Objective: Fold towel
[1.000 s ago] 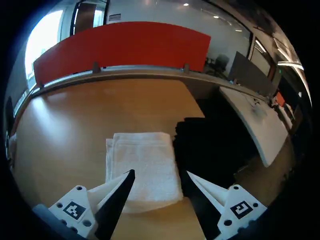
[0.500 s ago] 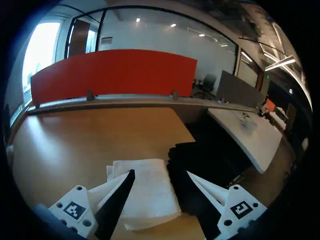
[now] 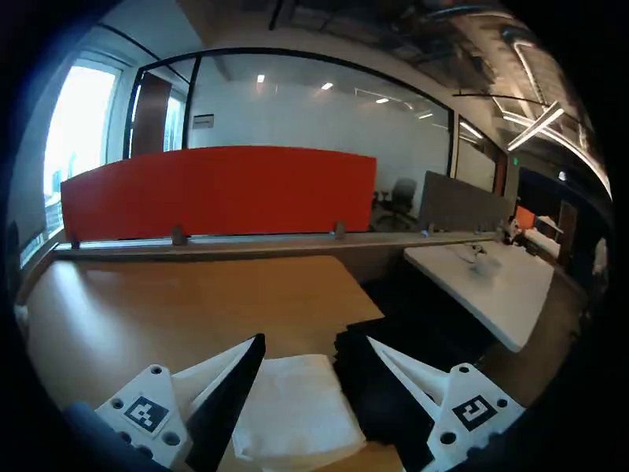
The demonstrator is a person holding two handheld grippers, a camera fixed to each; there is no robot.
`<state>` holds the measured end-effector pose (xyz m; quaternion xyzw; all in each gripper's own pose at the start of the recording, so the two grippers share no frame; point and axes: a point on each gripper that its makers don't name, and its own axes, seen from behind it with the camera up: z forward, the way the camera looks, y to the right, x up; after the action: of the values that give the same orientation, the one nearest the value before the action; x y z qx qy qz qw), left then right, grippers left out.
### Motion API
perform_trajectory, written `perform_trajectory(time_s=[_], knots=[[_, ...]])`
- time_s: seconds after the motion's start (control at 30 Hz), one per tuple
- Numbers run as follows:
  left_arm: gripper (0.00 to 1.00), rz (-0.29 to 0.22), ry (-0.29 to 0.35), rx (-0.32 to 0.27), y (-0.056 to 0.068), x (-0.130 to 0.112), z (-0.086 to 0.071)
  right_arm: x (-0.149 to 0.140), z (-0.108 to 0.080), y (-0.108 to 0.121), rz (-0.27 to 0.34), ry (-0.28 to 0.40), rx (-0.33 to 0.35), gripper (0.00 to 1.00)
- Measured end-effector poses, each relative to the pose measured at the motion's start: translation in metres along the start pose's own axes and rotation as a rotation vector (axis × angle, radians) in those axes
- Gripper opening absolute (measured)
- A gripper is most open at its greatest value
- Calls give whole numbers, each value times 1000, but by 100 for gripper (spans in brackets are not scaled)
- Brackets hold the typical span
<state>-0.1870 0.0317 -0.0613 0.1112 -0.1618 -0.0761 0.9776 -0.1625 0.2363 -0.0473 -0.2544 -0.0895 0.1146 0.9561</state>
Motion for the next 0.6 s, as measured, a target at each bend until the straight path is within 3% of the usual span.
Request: perform_trajectory(time_s=[0.4,0.6], knots=[[96,1,1,-1,-1,0,0,56,-11,-34,12,165,72,89],[96,2,5,-3,0,1,0,72,-14,-53,-12,202,110,90]])
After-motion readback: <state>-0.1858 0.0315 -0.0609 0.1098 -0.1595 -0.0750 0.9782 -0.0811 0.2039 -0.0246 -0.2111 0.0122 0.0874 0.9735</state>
